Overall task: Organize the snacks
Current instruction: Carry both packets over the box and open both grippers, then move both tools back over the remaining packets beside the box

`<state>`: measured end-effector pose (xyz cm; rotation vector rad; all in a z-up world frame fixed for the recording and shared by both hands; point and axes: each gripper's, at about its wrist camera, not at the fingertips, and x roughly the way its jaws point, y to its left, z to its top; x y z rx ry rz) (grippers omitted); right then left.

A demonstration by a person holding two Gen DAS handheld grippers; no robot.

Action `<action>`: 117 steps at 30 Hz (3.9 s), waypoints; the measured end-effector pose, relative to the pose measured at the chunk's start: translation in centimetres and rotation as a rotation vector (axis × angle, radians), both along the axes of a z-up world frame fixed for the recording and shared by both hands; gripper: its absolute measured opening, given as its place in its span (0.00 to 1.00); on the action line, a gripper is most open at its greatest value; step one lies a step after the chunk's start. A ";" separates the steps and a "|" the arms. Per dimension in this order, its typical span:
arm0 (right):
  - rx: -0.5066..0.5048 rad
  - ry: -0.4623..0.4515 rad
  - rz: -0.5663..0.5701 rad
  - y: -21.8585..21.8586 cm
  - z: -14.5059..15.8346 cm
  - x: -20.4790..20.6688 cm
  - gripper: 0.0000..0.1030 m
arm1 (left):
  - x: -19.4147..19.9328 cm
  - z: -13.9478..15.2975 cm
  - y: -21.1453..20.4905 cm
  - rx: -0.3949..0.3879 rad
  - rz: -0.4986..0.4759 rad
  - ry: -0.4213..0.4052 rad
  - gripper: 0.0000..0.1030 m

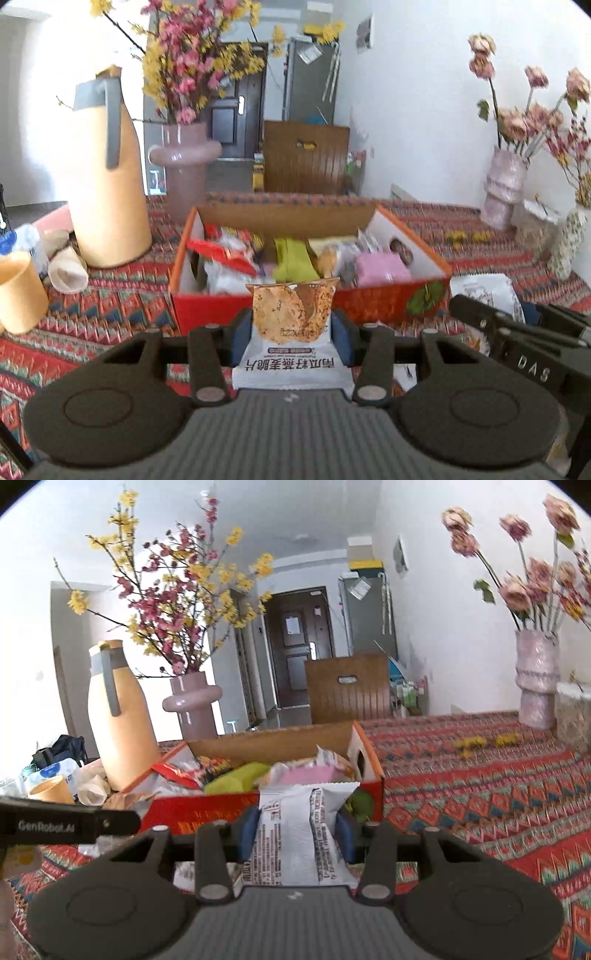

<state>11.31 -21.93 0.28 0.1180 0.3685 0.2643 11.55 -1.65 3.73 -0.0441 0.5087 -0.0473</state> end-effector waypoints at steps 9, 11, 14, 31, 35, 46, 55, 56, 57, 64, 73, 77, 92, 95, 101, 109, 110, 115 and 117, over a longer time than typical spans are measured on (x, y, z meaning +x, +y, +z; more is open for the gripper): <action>-0.022 -0.042 0.015 1.8 2.6 4.1 0.42 | 3.4 2.3 1.5 -0.031 0.075 -0.055 0.46; -0.022 -0.046 0.011 2.1 3.0 5.2 0.42 | 4.4 2.5 1.9 -0.042 0.092 -0.056 0.46; -0.018 -0.043 0.004 2.5 3.4 7.2 0.42 | 5.9 2.6 2.2 -0.052 0.114 -0.065 0.45; -0.014 0.007 -0.090 3.7 0.2 15.1 0.42 | 12.8 -1.9 4.3 -0.085 0.192 -0.015 0.45; -0.042 0.032 -0.082 4.4 -0.6 15.6 0.42 | 12.6 -2.1 4.4 -0.089 0.186 -0.020 0.46; -0.015 0.010 -0.087 4.1 -0.5 14.6 0.84 | 11.2 -1.7 4.3 -0.096 0.231 -0.103 1.00; 0.017 -0.012 -0.118 3.4 -0.3 14.0 1.00 | 11.2 -1.9 4.7 -0.116 0.253 -0.091 1.00; 0.016 -0.011 -0.120 3.4 -0.3 14.0 1.00 | 11.2 -1.9 4.7 -0.117 0.254 -0.089 1.00; 0.016 -0.009 -0.122 3.4 -0.4 14.0 1.00 | 11.1 -1.9 4.6 -0.117 0.253 -0.088 1.00; 0.003 -0.008 -0.129 3.7 -0.3 13.9 1.00 | 10.7 -1.8 4.4 -0.120 0.230 -0.094 1.00; -0.016 -0.046 -0.130 2.1 2.0 9.7 1.00 | 9.8 -1.4 3.6 -0.120 0.153 -0.093 1.00; -0.045 -0.021 -0.139 1.0 1.9 8.2 1.00 | 8.6 -0.3 2.9 -0.114 0.116 -0.092 1.00; -0.064 0.143 -0.137 -1.3 -2.7 3.5 1.00 | 2.3 -0.9 3.7 -0.007 0.086 -0.052 1.00; -0.057 0.177 -0.136 -1.7 -3.8 3.4 1.00 | 2.3 -2.8 4.8 -0.015 0.112 -0.003 1.00; -0.045 0.220 -0.138 -1.6 -5.4 4.0 1.00 | 2.7 -5.4 6.0 -0.030 0.122 0.029 1.00; -0.068 0.263 -0.129 -1.0 -6.3 4.9 1.00 | 3.5 -6.5 6.4 -0.065 0.109 0.069 1.00; -0.071 0.266 -0.127 -0.9 -6.3 5.0 1.00 | 3.5 -6.5 6.4 -0.069 0.108 0.070 1.00; -0.078 0.271 -0.128 -0.8 -6.5 5.1 1.00 | 3.6 -6.7 6.6 -0.081 0.103 0.079 1.00; -0.083 0.274 -0.135 -0.7 -6.5 5.2 1.00 | 3.4 -6.6 6.6 -0.088 0.098 0.075 1.00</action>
